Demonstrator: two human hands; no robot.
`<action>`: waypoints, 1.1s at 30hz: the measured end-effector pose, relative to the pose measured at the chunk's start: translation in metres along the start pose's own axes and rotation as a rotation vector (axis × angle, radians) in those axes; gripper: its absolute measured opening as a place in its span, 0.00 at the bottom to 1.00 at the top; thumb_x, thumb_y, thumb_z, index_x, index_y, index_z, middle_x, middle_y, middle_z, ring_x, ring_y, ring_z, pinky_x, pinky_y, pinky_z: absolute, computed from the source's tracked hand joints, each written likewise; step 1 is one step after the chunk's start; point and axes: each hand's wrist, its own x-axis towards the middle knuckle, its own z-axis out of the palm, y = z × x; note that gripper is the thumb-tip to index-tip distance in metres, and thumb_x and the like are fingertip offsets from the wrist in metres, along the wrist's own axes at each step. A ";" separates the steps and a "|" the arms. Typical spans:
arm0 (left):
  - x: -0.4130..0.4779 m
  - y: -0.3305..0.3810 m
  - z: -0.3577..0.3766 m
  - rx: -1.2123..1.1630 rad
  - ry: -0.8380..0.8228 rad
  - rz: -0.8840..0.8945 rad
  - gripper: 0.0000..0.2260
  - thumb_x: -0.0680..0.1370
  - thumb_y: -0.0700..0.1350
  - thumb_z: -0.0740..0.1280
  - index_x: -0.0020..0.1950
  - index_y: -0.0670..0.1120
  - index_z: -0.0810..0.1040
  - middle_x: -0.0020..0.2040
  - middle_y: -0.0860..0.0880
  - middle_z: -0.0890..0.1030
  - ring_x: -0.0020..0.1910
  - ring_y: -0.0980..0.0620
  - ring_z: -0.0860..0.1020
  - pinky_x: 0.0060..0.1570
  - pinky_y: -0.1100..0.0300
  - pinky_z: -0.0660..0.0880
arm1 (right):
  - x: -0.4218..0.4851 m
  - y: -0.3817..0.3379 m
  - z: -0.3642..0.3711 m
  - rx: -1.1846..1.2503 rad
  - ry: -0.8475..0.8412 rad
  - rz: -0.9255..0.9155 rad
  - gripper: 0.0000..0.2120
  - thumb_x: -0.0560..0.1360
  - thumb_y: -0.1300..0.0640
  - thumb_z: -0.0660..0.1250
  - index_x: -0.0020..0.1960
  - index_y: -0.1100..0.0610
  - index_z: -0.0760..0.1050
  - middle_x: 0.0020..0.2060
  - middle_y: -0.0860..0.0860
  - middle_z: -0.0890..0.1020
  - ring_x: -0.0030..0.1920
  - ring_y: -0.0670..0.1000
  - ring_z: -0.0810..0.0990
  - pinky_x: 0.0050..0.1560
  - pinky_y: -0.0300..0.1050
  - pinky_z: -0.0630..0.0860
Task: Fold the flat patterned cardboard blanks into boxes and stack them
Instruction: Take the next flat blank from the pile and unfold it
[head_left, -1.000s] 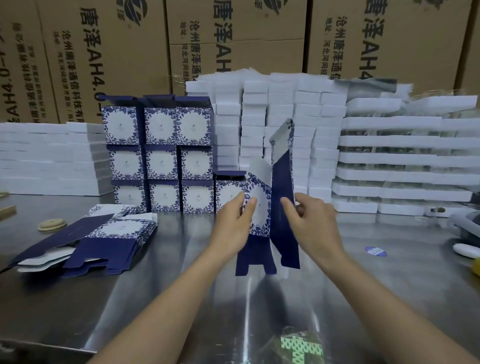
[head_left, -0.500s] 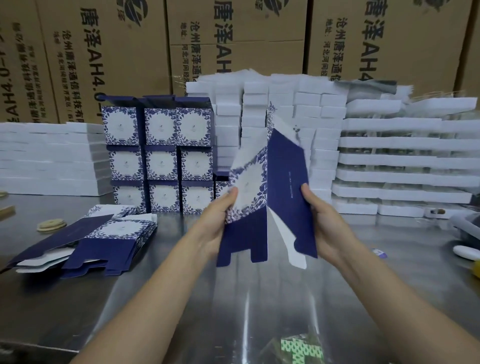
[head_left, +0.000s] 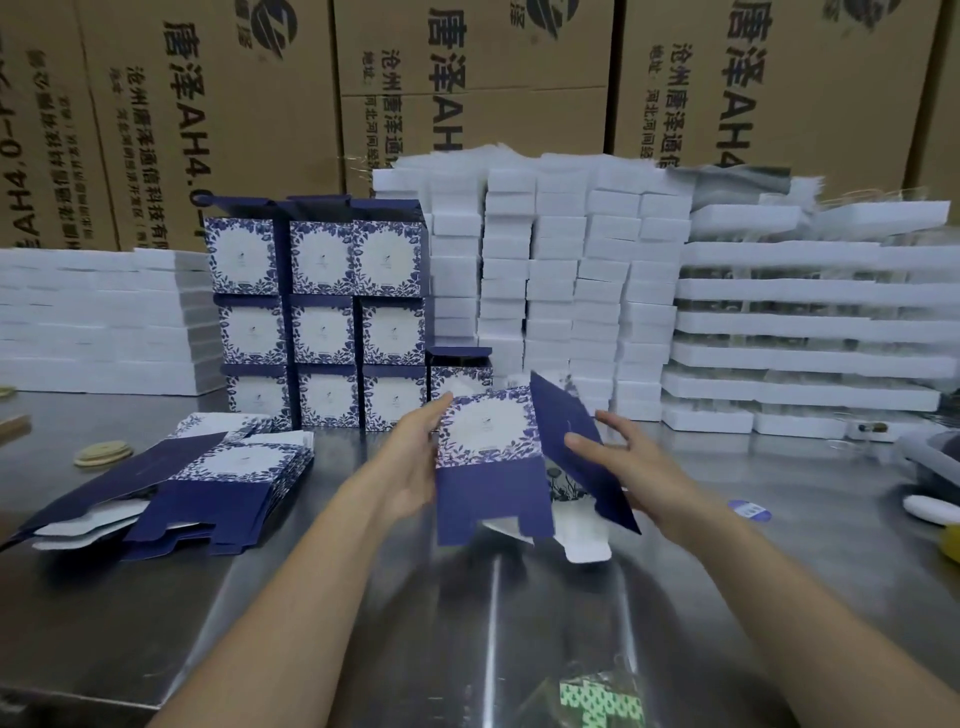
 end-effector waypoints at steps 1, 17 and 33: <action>0.000 0.000 0.001 -0.020 -0.015 0.014 0.22 0.81 0.59 0.69 0.69 0.48 0.82 0.64 0.42 0.85 0.61 0.40 0.85 0.60 0.45 0.82 | 0.000 0.002 0.003 -0.005 -0.075 0.011 0.51 0.59 0.33 0.84 0.77 0.39 0.66 0.63 0.46 0.85 0.58 0.48 0.87 0.55 0.47 0.81; -0.002 -0.009 0.002 0.335 -0.270 0.300 0.60 0.70 0.29 0.80 0.83 0.70 0.50 0.70 0.67 0.71 0.66 0.62 0.80 0.63 0.58 0.80 | 0.005 0.003 -0.002 0.131 -0.351 0.039 0.29 0.73 0.32 0.75 0.69 0.42 0.81 0.65 0.53 0.85 0.67 0.56 0.83 0.73 0.55 0.76; 0.003 -0.028 -0.009 1.182 -0.031 0.527 0.44 0.77 0.28 0.57 0.79 0.72 0.64 0.74 0.51 0.76 0.61 0.57 0.79 0.50 0.81 0.67 | 0.016 0.024 -0.015 -0.449 0.112 -0.353 0.25 0.82 0.63 0.65 0.67 0.34 0.71 0.45 0.47 0.85 0.40 0.56 0.82 0.30 0.44 0.80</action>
